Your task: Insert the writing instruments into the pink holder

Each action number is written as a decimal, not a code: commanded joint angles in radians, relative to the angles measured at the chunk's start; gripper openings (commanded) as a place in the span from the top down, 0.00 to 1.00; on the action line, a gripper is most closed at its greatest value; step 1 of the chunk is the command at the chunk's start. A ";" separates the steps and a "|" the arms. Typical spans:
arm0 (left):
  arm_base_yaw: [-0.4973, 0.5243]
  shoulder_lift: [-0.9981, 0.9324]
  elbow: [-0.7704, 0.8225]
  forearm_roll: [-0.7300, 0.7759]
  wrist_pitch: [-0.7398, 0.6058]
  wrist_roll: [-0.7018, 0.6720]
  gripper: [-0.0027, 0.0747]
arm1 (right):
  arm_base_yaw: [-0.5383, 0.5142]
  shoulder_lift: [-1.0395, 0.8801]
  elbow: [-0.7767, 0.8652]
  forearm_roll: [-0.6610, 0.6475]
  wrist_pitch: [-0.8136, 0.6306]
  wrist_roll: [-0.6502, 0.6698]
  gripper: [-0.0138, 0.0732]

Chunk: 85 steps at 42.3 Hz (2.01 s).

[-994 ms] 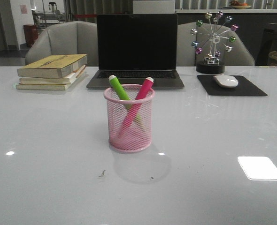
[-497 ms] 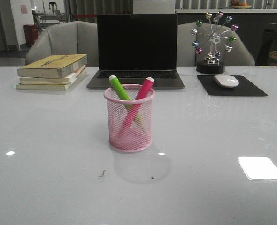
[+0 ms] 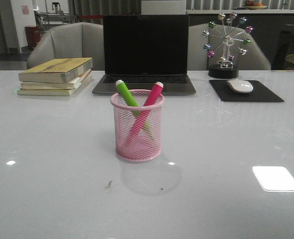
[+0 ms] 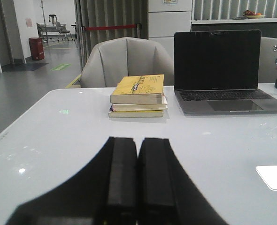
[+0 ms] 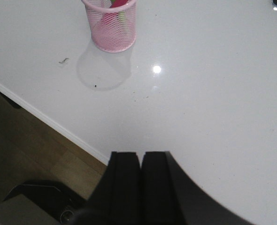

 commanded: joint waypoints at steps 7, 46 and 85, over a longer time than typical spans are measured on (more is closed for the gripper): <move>-0.008 -0.020 0.003 -0.010 -0.091 0.001 0.85 | -0.288 -0.251 0.208 0.011 -0.388 -0.007 0.81; -0.008 -0.020 0.003 -0.010 -0.091 0.001 0.85 | -0.646 -0.680 0.720 0.069 -0.857 -0.009 0.81; -0.008 -0.020 0.003 -0.010 -0.091 0.001 0.85 | -0.614 -0.680 0.720 0.070 -0.862 -0.111 0.81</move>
